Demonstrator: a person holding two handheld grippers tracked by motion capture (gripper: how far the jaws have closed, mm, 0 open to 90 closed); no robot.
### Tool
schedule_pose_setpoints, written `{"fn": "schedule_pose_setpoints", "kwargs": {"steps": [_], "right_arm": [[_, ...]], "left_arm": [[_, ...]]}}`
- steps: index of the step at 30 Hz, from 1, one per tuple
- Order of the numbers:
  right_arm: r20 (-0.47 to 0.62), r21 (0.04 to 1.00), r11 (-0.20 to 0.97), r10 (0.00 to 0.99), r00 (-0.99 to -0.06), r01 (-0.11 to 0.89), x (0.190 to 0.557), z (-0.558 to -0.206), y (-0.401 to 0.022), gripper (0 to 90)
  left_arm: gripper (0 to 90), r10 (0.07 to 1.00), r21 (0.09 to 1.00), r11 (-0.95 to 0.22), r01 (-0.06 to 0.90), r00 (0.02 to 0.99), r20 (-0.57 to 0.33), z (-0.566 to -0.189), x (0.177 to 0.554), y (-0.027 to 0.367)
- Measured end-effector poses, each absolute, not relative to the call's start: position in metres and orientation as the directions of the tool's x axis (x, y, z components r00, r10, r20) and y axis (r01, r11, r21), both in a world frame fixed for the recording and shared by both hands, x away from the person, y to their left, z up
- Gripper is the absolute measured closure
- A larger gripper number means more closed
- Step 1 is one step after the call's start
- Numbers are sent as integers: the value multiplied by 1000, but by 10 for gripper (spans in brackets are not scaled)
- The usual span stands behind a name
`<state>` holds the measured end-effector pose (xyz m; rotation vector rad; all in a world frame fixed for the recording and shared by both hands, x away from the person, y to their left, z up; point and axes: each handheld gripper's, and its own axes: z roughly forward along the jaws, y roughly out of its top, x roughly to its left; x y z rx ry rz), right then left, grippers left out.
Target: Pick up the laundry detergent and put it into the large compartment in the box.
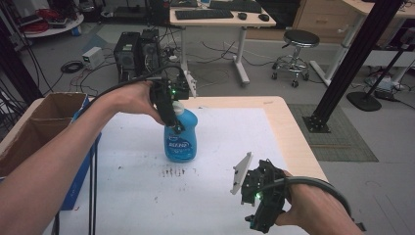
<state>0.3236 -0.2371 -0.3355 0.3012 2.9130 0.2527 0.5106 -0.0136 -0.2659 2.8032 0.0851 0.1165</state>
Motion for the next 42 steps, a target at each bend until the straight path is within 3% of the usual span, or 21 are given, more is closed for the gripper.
{"fn": "schedule_pose_setpoints", "kwargs": {"steps": [42], "right_arm": [[-217,204,968,190,-958,146,314,-326,-232,133]], "left_arm": [[381,395,330,-885,330,905,156,-112,454,88]]}}
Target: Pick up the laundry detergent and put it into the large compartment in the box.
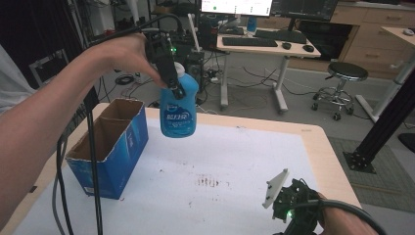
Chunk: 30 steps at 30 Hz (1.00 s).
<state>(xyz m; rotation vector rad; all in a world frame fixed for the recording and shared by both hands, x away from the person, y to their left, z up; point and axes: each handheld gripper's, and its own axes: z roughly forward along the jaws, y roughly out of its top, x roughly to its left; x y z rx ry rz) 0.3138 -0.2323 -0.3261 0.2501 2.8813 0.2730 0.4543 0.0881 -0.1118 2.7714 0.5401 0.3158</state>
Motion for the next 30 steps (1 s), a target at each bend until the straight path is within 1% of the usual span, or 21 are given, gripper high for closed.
{"fn": "schedule_pose_setpoints", "kwargs": {"steps": [8,12,19,30], "right_arm": [[-218,206,969,181,-959,136,315,-328,-229,133],[-217,205,970,176,-960,132,316,-330,-227,133],[-212,212,967,183,-960,137,317,-332,-229,133],[-216,222,965,190,-958,141,318,-331,-228,133]], "left_arm": [[381,457,349,-857,379,871,178,-98,445,112],[382,476,367,-846,388,858,191,-89,439,122],[382,527,372,-821,433,825,202,-80,431,143],[382,616,340,-772,537,764,191,-73,414,180]]}}
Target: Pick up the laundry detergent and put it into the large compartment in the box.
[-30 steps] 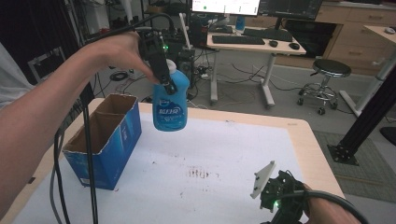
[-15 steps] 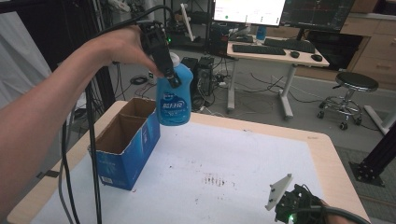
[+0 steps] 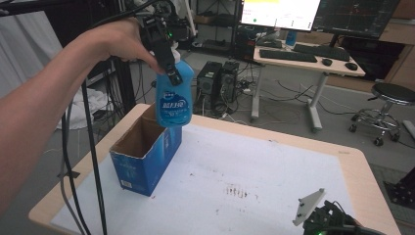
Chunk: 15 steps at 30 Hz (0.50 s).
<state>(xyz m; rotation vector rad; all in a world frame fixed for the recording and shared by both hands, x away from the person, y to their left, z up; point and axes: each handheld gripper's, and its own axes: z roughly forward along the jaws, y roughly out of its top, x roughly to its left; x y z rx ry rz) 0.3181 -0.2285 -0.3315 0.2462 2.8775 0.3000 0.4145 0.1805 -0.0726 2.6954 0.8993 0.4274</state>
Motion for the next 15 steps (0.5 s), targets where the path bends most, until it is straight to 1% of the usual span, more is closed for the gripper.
{"fn": "schedule_pose_setpoints", "kwargs": {"steps": [15], "right_arm": [[-205,241,960,193,-959,142,321,-338,-229,133]], "left_arm": [[381,680,328,-725,606,705,201,-73,393,215]]}}
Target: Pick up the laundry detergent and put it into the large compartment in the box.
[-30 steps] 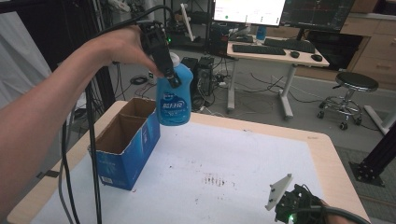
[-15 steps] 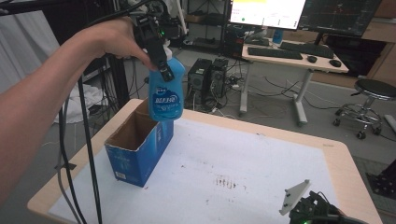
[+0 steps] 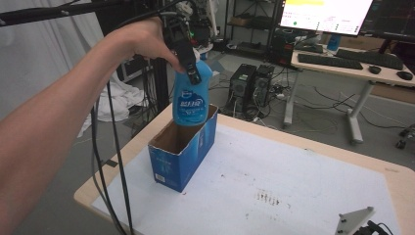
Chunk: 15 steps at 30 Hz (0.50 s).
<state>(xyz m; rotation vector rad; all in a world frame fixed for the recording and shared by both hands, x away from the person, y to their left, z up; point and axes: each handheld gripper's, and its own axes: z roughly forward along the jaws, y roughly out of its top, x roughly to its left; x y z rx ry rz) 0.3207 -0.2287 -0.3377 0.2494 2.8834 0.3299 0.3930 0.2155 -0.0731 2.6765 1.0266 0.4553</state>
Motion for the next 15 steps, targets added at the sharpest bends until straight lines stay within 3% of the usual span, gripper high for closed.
{"fn": "schedule_pose_setpoints", "kwargs": {"steps": [15], "right_arm": [[-196,238,962,185,-963,136,320,-341,-224,133]], "left_arm": [[381,726,341,-679,651,663,181,-93,389,244]]}}
